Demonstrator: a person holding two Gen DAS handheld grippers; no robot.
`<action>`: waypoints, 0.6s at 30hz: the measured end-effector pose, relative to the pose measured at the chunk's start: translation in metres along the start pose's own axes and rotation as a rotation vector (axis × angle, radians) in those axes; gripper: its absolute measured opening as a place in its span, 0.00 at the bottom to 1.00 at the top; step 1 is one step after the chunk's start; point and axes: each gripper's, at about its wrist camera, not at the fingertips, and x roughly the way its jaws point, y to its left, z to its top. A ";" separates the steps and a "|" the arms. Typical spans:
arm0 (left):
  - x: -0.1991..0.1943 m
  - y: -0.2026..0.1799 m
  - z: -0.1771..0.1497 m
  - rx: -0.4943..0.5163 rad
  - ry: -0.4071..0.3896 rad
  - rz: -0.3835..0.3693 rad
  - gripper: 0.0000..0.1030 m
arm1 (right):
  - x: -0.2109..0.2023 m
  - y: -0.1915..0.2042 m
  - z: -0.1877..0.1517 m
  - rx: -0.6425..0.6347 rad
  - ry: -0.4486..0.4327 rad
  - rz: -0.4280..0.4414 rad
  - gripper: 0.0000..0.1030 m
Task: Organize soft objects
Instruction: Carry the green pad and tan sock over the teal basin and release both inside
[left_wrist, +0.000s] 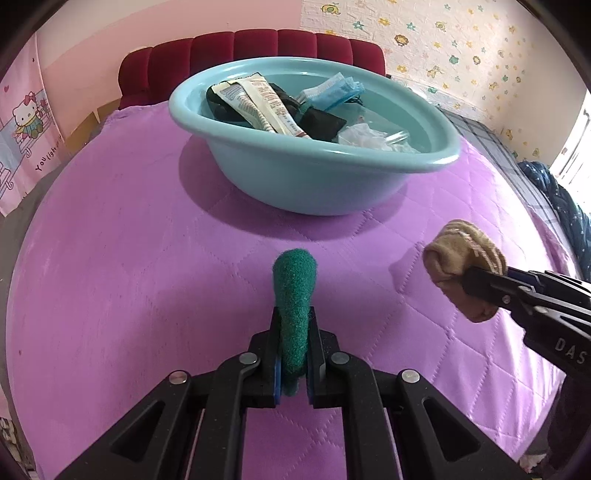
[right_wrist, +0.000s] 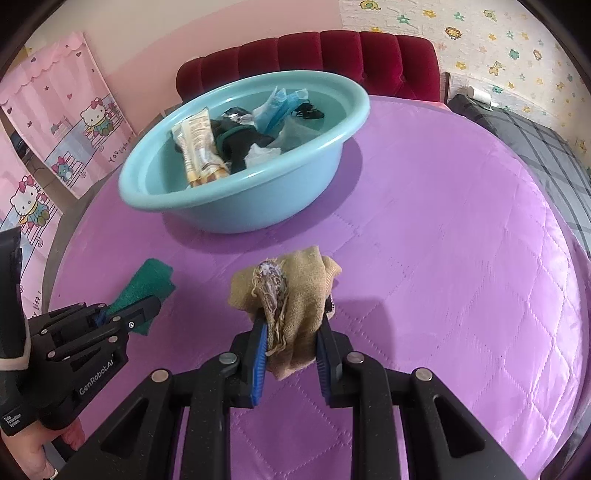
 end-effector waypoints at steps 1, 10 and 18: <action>-0.003 -0.001 -0.001 0.004 0.001 -0.002 0.09 | -0.001 0.001 -0.001 -0.002 0.004 0.002 0.23; -0.034 -0.015 -0.013 0.038 0.003 -0.030 0.09 | -0.017 0.011 -0.010 -0.008 0.026 0.010 0.23; -0.066 -0.022 -0.002 0.071 -0.016 -0.075 0.09 | -0.042 0.018 -0.004 -0.015 0.023 0.012 0.23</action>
